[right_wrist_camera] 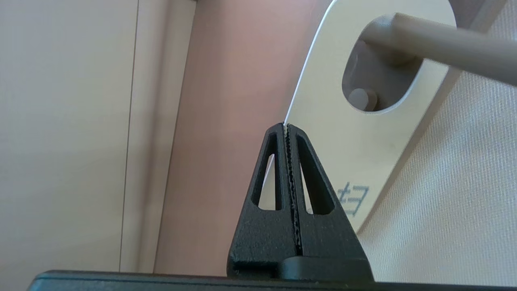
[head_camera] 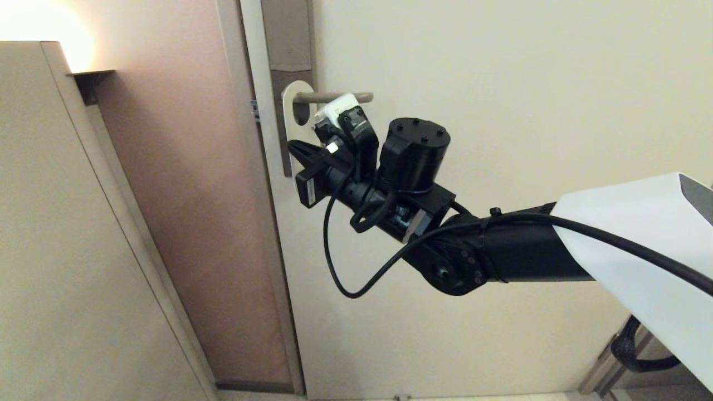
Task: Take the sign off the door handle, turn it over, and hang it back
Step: Hang the sign back with the other side facing out
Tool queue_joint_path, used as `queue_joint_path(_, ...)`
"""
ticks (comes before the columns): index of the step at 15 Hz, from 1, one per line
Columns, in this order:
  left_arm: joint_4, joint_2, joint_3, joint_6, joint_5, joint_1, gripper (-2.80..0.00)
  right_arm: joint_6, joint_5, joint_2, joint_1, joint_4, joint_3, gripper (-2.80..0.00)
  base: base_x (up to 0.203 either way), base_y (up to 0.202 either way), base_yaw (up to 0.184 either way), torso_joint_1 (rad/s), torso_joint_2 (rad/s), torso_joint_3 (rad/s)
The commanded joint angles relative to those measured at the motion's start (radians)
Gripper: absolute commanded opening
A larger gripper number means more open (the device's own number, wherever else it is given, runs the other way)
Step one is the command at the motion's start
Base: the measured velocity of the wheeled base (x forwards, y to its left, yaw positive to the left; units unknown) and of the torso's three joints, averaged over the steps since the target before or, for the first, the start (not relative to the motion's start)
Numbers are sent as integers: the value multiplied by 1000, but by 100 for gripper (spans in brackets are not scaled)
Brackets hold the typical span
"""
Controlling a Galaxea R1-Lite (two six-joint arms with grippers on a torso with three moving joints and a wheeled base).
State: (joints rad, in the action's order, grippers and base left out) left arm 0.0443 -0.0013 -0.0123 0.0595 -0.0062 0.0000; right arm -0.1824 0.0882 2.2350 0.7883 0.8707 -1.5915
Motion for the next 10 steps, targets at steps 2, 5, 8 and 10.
queue_joint_path(2,0,1,0,0,0,0,-280,-2,7,32,20,5,-54,-280,0,0,0,0,0,0)
queue_joint_path(5,0,1,0,0,0,0,-280,-6,4,74,32,5,-107,-280,0,0,0,0,0,0)
queue_joint_path(8,0,1,0,0,0,0,-280,-9,4,106,31,5,-137,-280,0,0,0,0,0,0)
queue_joint_path(10,0,1,0,0,0,0,-280,-23,2,131,30,5,-167,-280,0,0,0,0,0,0)
